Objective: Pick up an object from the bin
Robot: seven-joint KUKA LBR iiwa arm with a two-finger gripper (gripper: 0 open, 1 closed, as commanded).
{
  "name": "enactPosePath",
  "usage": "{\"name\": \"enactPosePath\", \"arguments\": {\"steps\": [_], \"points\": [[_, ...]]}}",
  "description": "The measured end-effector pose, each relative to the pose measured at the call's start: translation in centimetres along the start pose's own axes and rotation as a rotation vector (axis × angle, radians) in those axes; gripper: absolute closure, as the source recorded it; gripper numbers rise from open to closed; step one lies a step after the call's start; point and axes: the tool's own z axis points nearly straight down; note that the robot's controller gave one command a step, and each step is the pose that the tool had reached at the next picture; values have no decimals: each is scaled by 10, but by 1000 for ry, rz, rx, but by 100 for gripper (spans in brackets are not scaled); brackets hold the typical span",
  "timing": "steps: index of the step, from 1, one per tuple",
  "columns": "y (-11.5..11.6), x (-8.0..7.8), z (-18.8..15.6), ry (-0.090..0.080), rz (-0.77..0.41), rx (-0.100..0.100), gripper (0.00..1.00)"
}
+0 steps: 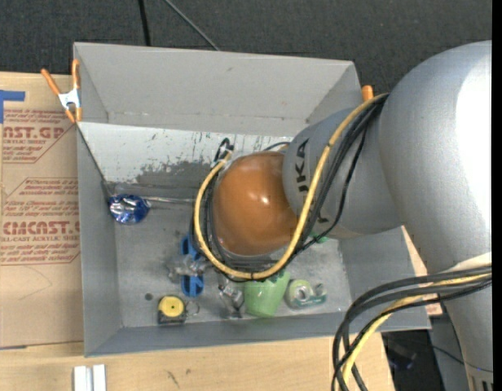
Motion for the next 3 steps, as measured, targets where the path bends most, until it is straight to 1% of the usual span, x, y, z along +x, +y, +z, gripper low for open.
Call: {"name": "enactPosePath", "arguments": {"steps": [1,2,3], "points": [[18,-21,0,-2,24,0,0],[-40,-28,-1,-3,96,5,0],[-37,-29,-1,-3,92,2,100]]}}
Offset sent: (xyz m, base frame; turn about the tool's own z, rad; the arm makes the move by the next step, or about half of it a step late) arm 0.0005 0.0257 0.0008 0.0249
